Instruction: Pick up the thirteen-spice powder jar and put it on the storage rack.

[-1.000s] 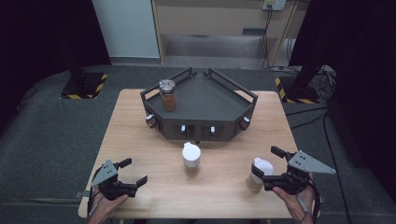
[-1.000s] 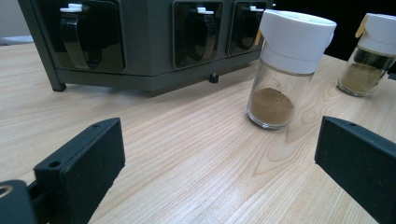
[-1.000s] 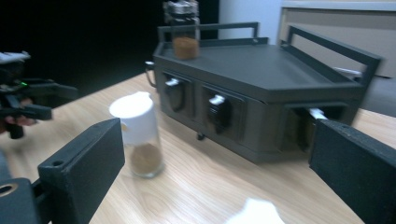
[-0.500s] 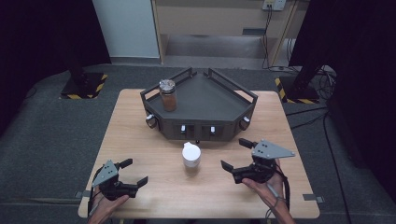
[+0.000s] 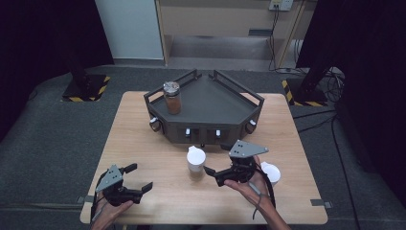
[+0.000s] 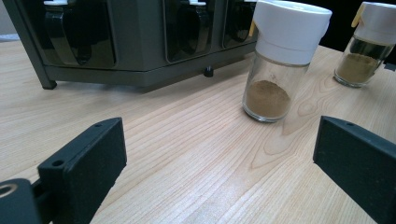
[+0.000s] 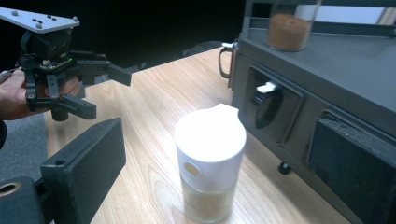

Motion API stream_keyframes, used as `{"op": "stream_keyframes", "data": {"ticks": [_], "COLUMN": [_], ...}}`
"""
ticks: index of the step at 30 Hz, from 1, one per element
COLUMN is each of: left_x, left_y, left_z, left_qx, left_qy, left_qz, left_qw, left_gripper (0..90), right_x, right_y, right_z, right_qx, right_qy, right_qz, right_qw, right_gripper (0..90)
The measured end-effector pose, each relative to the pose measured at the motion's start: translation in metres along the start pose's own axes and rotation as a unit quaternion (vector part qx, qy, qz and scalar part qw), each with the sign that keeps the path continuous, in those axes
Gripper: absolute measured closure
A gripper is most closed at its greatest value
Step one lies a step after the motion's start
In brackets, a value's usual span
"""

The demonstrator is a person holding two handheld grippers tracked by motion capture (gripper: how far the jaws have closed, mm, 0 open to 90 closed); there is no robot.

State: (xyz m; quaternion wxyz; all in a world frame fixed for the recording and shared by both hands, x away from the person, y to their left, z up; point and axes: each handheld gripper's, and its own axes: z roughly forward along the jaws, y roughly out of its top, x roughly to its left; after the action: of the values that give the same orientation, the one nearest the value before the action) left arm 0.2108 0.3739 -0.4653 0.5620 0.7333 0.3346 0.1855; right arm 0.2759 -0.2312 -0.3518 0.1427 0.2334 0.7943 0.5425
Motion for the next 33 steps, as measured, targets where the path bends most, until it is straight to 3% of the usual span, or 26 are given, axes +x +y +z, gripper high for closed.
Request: {"op": "stream_keyframes", "data": {"ticks": [18,28,33], "left_x": [0.0,0.0,0.0], "left_y": [0.0,-0.001,-0.001], "left_z": [0.0,0.0,0.0], "left_qx": [-0.001,-0.002,-0.003], "left_qy": [0.001,0.0,0.001], "left_qz": [-0.003,-0.002,-0.003], "left_qw": [1.0,1.0,1.0], "left_gripper": [1.2,0.9,0.7], "right_x": [-0.007,-0.01,-0.009], "right_y": [-0.003,-0.014,-0.019], "right_z": [0.054,0.072,0.08], "right_qx": [0.027,0.042,0.049], "right_qy": [0.022,0.018,0.01], "right_qz": [0.014,0.034,0.037], "right_qw": [0.9993,0.9984,0.9981], "right_gripper": [5.3,7.9,14.2]}}
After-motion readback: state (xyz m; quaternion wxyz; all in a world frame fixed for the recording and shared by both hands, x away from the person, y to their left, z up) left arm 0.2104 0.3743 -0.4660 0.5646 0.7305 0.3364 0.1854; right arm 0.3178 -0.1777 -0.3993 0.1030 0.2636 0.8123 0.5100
